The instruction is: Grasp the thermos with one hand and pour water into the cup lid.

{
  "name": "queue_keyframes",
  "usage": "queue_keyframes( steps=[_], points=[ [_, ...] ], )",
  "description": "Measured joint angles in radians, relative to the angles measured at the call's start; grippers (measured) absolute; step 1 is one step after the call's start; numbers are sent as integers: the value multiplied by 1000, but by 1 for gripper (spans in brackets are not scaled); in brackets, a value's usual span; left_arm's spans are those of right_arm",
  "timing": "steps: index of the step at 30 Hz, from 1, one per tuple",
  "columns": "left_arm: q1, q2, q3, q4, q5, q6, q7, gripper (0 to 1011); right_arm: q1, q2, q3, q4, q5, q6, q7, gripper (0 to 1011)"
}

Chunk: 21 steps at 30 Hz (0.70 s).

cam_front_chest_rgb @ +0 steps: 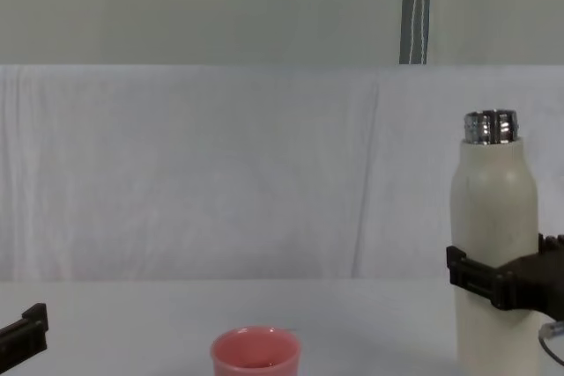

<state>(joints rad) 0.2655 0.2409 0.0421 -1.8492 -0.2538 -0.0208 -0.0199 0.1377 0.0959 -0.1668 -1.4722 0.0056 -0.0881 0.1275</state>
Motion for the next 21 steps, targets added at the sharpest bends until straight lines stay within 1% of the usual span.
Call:
queue_keyframes(
  steps=[7,9,10,13,14,16,19,20,21],
  points=[
    [0,0,0,0,0,0,0,1001,1,30,-22,-41,-65,8,-4,950],
    [0,0,0,0,0,0,0,1001,4,44,-33,-57,-97,13,-7,950],
    [0,0,0,0,0,0,0,1001,6,55,-43,-69,-127,19,-11,950],
    [0,0,0,0,0,0,0,1001,10,68,-57,-83,-162,27,-13,950],
    [0,0,0,0,0,0,0,1001,13,77,-65,-94,-187,33,-13,950],
    [0,0,0,0,0,0,0,1001,16,87,-77,-109,-223,39,-14,950],
    [0,0,0,0,0,0,0,1001,18,97,-92,-126,-257,48,-17,950],
    [0,0,0,0,0,0,0,1001,19,102,-102,-138,-282,53,-19,950],
    [0,0,0,0,0,0,0,1001,20,104,-106,-143,-291,56,-19,950]
  ],
)
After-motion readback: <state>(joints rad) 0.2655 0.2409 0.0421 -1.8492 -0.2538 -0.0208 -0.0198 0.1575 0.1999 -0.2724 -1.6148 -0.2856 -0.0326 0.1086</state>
